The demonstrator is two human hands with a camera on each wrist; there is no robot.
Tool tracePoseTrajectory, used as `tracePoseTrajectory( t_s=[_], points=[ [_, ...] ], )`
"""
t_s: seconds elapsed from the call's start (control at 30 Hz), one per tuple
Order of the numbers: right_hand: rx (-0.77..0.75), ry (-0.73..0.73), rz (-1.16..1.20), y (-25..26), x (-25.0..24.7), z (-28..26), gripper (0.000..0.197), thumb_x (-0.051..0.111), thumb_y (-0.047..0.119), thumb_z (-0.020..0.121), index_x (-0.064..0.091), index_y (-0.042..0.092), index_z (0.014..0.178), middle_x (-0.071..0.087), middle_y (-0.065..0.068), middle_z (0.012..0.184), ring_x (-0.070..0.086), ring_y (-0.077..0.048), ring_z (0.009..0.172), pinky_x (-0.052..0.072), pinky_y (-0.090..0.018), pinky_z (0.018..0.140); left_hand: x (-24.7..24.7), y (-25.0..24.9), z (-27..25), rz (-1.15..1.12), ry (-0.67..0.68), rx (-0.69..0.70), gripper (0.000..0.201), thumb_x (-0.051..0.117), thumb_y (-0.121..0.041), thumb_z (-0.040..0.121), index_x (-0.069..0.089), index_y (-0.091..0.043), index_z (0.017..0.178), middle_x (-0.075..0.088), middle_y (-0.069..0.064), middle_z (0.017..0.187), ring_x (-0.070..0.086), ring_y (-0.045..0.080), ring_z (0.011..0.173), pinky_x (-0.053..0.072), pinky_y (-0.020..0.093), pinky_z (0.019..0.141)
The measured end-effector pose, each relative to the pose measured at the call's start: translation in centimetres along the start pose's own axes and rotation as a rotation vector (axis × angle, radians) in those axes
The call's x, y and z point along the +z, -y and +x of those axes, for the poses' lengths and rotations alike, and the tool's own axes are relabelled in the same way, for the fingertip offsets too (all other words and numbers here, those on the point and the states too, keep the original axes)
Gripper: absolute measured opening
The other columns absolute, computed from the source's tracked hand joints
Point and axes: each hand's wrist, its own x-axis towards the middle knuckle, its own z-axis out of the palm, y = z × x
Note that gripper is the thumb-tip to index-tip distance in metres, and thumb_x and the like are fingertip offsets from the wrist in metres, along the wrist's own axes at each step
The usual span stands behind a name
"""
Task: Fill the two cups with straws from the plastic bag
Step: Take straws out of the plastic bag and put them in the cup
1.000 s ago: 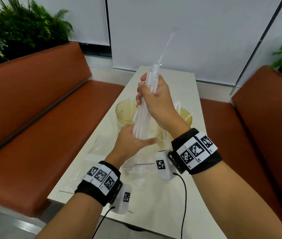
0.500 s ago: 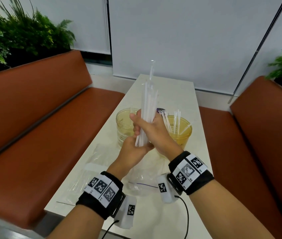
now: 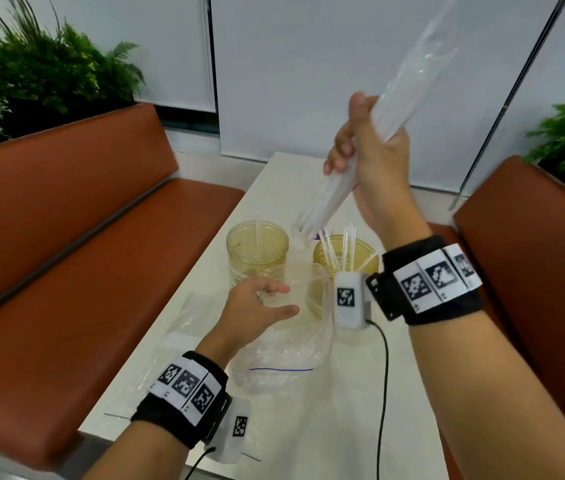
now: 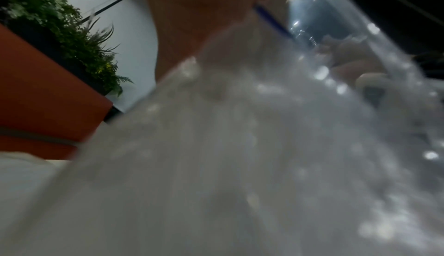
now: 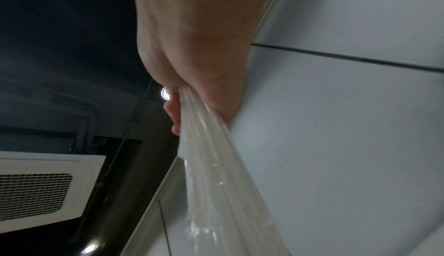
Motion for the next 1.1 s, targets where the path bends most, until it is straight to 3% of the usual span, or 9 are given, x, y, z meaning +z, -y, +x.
tracePoseTrajectory(
  t_s=[0.2, 0.47, 0.6, 0.67, 0.73, 0.8, 0.97, 1.03, 1.1],
  points=[
    [-0.074, -0.197, -0.286, -3.8, -5.4, 3.3, 0.024, 0.064, 0.035, 0.098, 0.053, 0.020, 0.084, 0.050, 0.004, 0.059, 0.050, -0.016, 0.051, 0.049, -0.036, 0.059, -0.7, 0.7, 0.8, 0.097, -0.056, 0.041, 0.021, 0.080, -0.022, 0.084, 0.074, -0.030, 0.102, 0.066, -0.004, 0.106, 0.045, 0.008, 0.067, 0.041, 0.017, 0.066],
    [0.188, -0.277, -0.524, -16.8, -10.7, 0.7, 0.025, 0.070, 0.037, 0.093, 0.059, 0.015, 0.092, 0.068, -0.019, 0.084, 0.060, -0.017, 0.068, 0.048, -0.020, 0.058, -1.1, 0.4, 1.9, 0.111, -0.057, 0.019, 0.017, 0.069, -0.023, 0.094, 0.076, -0.027, 0.109, 0.065, -0.012, 0.102, 0.048, 0.008, 0.070, 0.042, 0.019, 0.071],
    [0.302, -0.306, -0.624, -18.9, -11.6, -1.0, 0.031, 0.082, 0.043, 0.081, 0.066, 0.018, 0.092, 0.073, -0.004, 0.086, 0.066, -0.017, 0.074, 0.051, -0.019, 0.061, -0.9, 0.2, 2.5, 0.098, -0.054, 0.012, 0.015, 0.068, -0.025, 0.095, 0.077, -0.027, 0.107, 0.071, -0.008, 0.110, 0.049, 0.007, 0.070, 0.042, 0.017, 0.069],
    [0.258, -0.332, -0.613, -18.7, -11.9, -1.0, 0.041, 0.091, 0.041, 0.070, 0.066, 0.022, 0.097, 0.072, 0.002, 0.085, 0.069, -0.016, 0.078, 0.058, -0.030, 0.069, -0.8, 0.1, 2.5, 0.081, -0.046, 0.003, 0.015, 0.067, -0.024, 0.096, 0.077, -0.025, 0.107, 0.069, -0.009, 0.100, 0.046, 0.007, 0.066, 0.040, 0.013, 0.062],
    [0.200, -0.342, -0.615, -18.1, -11.9, -0.8, 0.064, 0.095, 0.044, 0.061, 0.059, 0.027, 0.111, 0.072, 0.003, 0.092, 0.072, -0.016, 0.087, 0.060, -0.030, 0.077, -0.7, -0.1, 2.4, 0.070, -0.041, -0.006, 0.016, 0.066, -0.023, 0.096, 0.077, -0.024, 0.108, 0.063, -0.011, 0.087, 0.044, 0.007, 0.063, 0.036, 0.011, 0.054],
    [0.165, -0.337, -0.623, -17.7, -12.1, -0.6, 0.079, 0.094, 0.053, 0.055, 0.053, 0.030, 0.118, 0.072, 0.001, 0.097, 0.071, -0.016, 0.093, 0.058, -0.028, 0.080, -0.5, -0.1, 2.4, 0.060, -0.037, -0.005, 0.016, 0.066, -0.023, 0.096, 0.077, -0.025, 0.107, 0.068, -0.008, 0.097, 0.045, 0.005, 0.063, 0.036, 0.012, 0.054],
    [0.229, -0.335, -0.643, -16.7, -12.1, -1.1, 0.062, 0.082, 0.065, 0.069, 0.063, 0.019, 0.105, 0.070, 0.003, 0.094, 0.067, -0.009, 0.082, 0.055, -0.023, 0.076, -0.3, -0.2, 2.2, 0.032, -0.031, -0.003, 0.014, 0.067, -0.023, 0.095, 0.077, -0.026, 0.105, 0.070, -0.007, 0.104, 0.047, 0.003, 0.061, 0.038, 0.013, 0.058],
    [0.240, -0.307, -0.694, -16.6, -12.5, -1.2, 0.061, 0.065, 0.067, 0.085, 0.066, 0.008, 0.099, 0.064, 0.004, 0.081, 0.059, -0.009, 0.070, 0.048, -0.024, 0.068, -0.3, -0.3, 2.1, 0.026, -0.024, 0.005, 0.014, 0.067, -0.023, 0.095, 0.077, -0.026, 0.104, 0.072, -0.006, 0.108, 0.047, 0.006, 0.063, 0.040, 0.016, 0.063],
    [0.221, -0.337, -0.731, -16.8, -13.0, -1.1, 0.058, 0.046, 0.053, 0.102, 0.069, 0.001, 0.091, 0.058, 0.006, 0.069, 0.052, -0.006, 0.062, 0.041, -0.027, 0.066, -0.2, -0.3, 2.1, 0.016, -0.018, 0.003, 0.013, 0.068, -0.023, 0.095, 0.077, -0.027, 0.102, 0.072, -0.005, 0.115, 0.050, 0.012, 0.071, 0.045, 0.019, 0.070]
  ],
)
